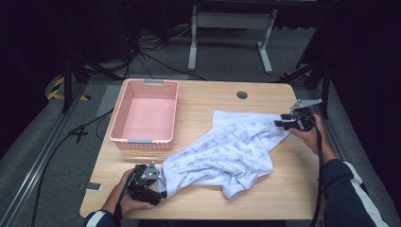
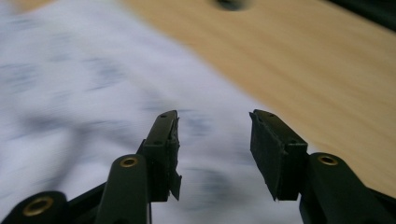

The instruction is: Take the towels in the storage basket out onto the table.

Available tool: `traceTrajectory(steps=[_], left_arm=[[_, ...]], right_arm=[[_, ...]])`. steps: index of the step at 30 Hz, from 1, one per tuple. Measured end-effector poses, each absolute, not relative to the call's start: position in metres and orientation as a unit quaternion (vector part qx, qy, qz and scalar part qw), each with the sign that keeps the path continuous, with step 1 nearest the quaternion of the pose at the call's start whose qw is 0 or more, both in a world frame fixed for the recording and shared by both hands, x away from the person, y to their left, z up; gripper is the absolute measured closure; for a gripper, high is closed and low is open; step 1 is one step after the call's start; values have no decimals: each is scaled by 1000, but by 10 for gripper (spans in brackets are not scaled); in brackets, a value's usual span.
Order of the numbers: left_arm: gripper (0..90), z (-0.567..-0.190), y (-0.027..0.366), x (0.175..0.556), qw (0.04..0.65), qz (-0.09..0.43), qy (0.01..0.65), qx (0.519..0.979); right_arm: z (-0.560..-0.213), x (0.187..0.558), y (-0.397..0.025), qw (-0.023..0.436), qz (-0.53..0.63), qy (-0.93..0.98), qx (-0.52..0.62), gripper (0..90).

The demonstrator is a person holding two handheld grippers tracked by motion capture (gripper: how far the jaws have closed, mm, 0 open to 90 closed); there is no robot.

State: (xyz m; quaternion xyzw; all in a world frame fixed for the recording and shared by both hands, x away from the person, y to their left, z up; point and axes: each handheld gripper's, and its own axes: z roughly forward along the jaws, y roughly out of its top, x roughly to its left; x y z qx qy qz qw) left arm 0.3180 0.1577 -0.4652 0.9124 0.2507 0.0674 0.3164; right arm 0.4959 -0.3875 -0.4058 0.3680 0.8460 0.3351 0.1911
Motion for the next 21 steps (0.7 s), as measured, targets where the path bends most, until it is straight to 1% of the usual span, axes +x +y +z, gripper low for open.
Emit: traceTrajectory(steps=[2, 3, 4, 6, 7, 8, 9, 10, 12, 13, 15, 16, 17, 18, 19, 21], left_arm=[[188, -468, 152, 318, 332, 67, 255, 906], [169, -468, 152, 318, 332, 67, 255, 906], [161, -469, 147, 319, 328, 78, 248, 908], [159, -471, 143, 322, 333, 85, 255, 904], [160, -472, 141, 324, 339, 88, 257, 901], [164, -471, 140, 325, 335, 90, 254, 903], [196, -471, 139, 326, 340, 89, 256, 900], [269, -469, 140, 328, 343, 93, 258, 899], [466, -469, 140, 329, 351, 94, 259, 895], [576, -467, 143, 331, 350, 100, 256, 895], [704, -467, 145, 332, 352, 94, 257, 895], [743, -467, 145, 332, 352, 94, 257, 895], [743, -466, 147, 333, 348, 91, 255, 898], [756, -465, 150, 333, 349, 81, 259, 897], [758, -464, 153, 333, 352, 76, 268, 893], [766, -462, 161, 333, 352, 73, 281, 890]], right_arm=[[-410, 488, -373, 175, 344, 858, 340, 492], [-410, 488, -373, 175, 344, 858, 340, 492], [-418, 483, -360, 142, 364, 863, 322, 457], [-425, 483, -354, 120, 360, 869, 316, 434], [-430, 484, -352, 114, 353, 871, 321, 440], [-433, 484, -352, 123, 348, 872, 322, 458], [-437, 484, -353, 123, 345, 873, 321, 470], [-440, 485, -353, 125, 337, 875, 325, 475], [-449, 486, -355, 137, 321, 876, 332, 512], [-450, 486, -357, 134, 326, 872, 339, 554], [-449, 487, -361, 153, 320, 866, 353, 573], [-449, 487, -361, 153, 320, 866, 353, 573], [-450, 488, -364, 156, 322, 861, 362, 603], [-450, 489, -369, 163, 323, 854, 374, 612], [-449, 491, -375, 182, 315, 845, 391, 612], [-449, 494, -389, 198, 309, 828, 424, 611]])
